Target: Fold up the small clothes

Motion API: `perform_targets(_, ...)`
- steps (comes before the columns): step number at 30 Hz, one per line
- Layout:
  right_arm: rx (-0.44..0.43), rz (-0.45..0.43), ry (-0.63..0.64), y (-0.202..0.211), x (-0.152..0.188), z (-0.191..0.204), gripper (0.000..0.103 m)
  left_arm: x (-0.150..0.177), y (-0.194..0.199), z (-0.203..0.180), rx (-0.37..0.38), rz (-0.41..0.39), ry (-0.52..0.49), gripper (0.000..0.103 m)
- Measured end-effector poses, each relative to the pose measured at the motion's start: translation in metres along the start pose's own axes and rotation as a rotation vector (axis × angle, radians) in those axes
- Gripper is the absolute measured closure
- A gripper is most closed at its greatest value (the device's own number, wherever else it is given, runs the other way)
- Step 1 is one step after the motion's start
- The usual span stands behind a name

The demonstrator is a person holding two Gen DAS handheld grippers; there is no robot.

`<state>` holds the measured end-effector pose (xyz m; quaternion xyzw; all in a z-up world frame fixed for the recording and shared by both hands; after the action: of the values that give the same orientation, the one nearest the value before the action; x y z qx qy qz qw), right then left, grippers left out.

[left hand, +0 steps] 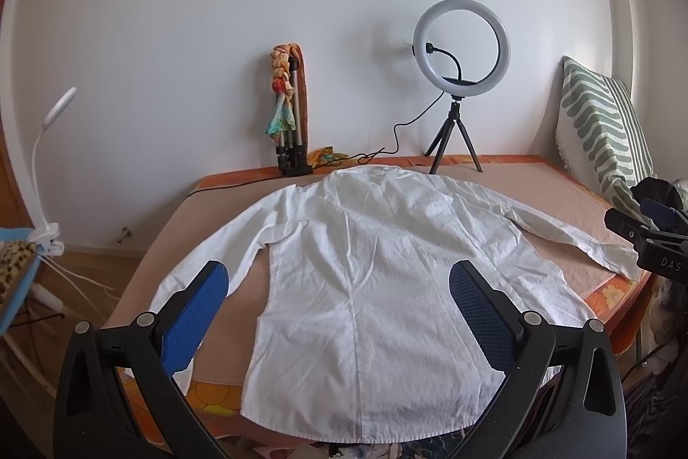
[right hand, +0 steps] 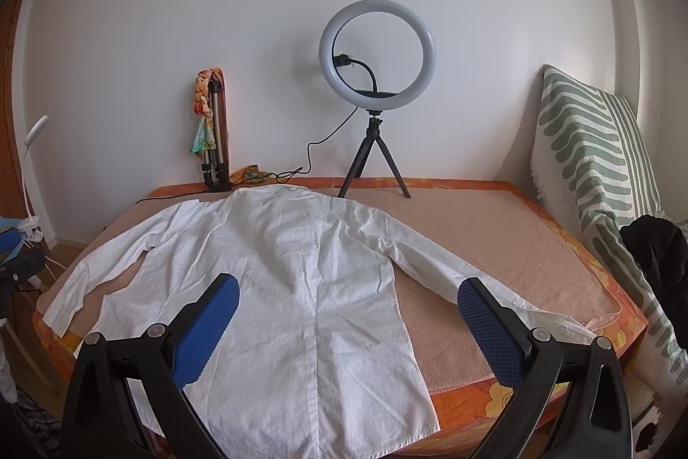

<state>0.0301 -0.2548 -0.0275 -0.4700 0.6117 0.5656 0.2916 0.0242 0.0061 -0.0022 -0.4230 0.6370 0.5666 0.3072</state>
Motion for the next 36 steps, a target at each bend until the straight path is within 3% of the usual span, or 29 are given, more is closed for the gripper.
perform_targets(36,0.004,-0.005,-0.004,-0.0016,-0.0030,0.0013,0.000,0.0008,0.0021,0.0004,0.000,-0.005,0.006,0.001)
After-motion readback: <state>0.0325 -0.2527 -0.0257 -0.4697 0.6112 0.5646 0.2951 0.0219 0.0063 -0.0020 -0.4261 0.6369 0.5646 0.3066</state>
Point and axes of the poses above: each gripper's, at about its wrist camera, not at the fingertips, and y roughly against the way its jaws point, z to its left, x to its underside, the point moved 3 cm from there along -y, roughly the way its jaws point, and after that the axes turned 12 degrees about y, right-handed, at the moved point
